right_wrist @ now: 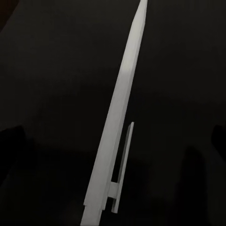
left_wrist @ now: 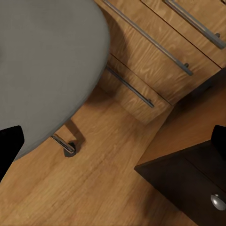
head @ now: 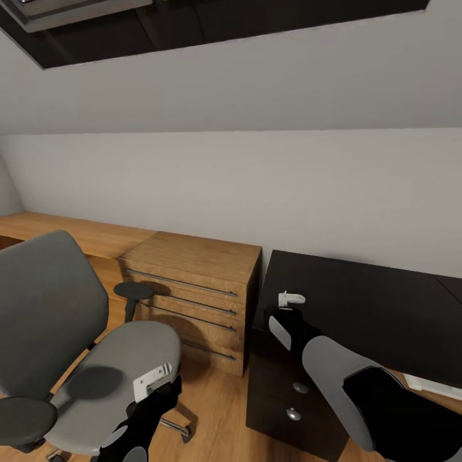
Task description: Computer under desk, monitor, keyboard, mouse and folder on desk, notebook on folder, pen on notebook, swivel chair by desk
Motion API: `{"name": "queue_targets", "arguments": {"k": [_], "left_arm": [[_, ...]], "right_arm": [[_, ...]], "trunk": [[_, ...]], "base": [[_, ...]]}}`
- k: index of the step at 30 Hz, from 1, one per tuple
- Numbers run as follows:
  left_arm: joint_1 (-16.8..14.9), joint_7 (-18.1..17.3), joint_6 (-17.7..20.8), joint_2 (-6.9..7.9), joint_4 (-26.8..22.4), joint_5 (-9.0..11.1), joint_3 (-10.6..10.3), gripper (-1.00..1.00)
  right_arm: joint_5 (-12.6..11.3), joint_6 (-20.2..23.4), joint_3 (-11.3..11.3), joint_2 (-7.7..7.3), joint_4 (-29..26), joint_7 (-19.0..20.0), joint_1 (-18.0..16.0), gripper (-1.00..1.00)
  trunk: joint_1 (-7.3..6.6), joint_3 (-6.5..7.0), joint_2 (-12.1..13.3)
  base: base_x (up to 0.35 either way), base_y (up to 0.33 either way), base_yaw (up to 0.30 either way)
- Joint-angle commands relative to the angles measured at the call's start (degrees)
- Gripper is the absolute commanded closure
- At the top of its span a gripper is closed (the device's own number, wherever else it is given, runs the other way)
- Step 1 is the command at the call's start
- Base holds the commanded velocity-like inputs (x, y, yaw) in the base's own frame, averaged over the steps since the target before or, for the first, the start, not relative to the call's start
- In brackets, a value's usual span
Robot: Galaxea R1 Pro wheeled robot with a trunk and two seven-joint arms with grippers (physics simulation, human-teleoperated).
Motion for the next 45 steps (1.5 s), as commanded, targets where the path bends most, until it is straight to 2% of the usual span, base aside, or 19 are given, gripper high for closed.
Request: {"name": "queue_targets", "arguments": {"k": [1, 8, 9, 36, 45], "left_arm": [[-0.06, 0.42, 0.17, 0.05, -0.09, 0.24, -0.1, -1.0], [-0.06, 0.42, 0.17, 0.05, -0.09, 0.24, -0.1, -1.0], [-0.06, 0.42, 0.17, 0.05, -0.09, 0.24, -0.1, -1.0], [-0.06, 0.47, 0.17, 0.05, -0.09, 0.24, -0.1, -1.0], [-0.06, 0.59, 0.09, 0.05, -0.09, 0.15, -0.1, -1.0]], "right_arm": [[-0.45, 0.71, 0.33, -0.04, 1.15, -0.35, 0.0, -1.0], [-0.45, 0.71, 0.33, -0.04, 1.14, -0.35, 0.02, -1.0], [-0.45, 0.71, 0.33, -0.04, 1.14, -0.35, 0.02, 1.0], [-0.51, 0.77, 0.31, -0.06, 1.03, -0.35, -0.01, 1.0], [-0.54, 3.48, -2.82, -0.04, -0.21, -0.35, -0.02, 1.0]], "trunk": [[0.0, -0.07, -0.02], [0.0, -0.07, -0.02], [0.0, -0.07, -0.02], [0.0, -0.07, -0.02], [0.0, -0.07, -0.02]], "base": [[0.008, 0.0, 0.0], [0.002, 0.0, 0.0], [0.0, 0.0, 0.0], [0.0, 0.0, 0.0], [0.0, 0.0, 0.0]]}}
